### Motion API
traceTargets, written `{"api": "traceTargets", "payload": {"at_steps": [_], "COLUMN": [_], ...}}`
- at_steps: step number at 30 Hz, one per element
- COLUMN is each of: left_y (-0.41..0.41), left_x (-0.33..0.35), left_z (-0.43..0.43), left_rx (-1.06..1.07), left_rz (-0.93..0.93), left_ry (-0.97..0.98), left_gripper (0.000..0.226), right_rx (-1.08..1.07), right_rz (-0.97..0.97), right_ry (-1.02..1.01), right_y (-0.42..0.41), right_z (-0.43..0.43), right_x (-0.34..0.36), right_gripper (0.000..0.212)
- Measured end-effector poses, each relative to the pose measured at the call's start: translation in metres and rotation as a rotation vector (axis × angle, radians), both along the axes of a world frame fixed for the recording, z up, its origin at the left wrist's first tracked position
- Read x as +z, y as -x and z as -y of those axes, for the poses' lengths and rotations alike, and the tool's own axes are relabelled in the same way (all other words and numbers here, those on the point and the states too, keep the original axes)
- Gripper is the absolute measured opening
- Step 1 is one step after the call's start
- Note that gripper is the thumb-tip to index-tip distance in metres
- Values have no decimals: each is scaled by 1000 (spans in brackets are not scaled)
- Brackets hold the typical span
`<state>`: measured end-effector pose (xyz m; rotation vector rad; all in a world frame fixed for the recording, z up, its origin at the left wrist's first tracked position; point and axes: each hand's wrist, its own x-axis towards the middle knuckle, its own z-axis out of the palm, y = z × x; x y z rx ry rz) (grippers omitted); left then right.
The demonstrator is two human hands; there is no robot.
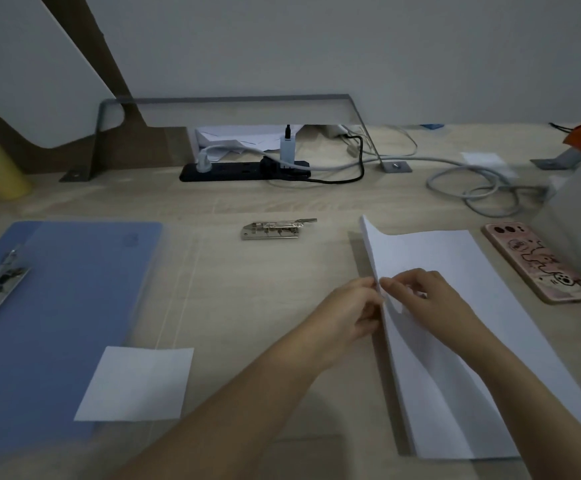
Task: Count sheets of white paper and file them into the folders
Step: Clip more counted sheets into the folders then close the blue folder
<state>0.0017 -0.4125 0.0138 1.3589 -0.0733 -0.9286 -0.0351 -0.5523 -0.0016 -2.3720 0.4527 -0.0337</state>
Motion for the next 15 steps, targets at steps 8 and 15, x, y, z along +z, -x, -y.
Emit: {"api": "traceTargets", "payload": {"at_steps": [8, 15], "left_y": [32, 33], "left_x": [-21, -15], "left_z": [16, 15], "left_rx": [38, 79], "left_rz": [272, 250], "left_ry": [-38, 52], "left_gripper": [45, 45], "right_rx": [-47, -59], "right_rz": [55, 71], "right_ry": [-333, -405], "right_y": [7, 7], "right_z": [4, 4], "right_x": [2, 1], "right_gripper": [29, 22]}}
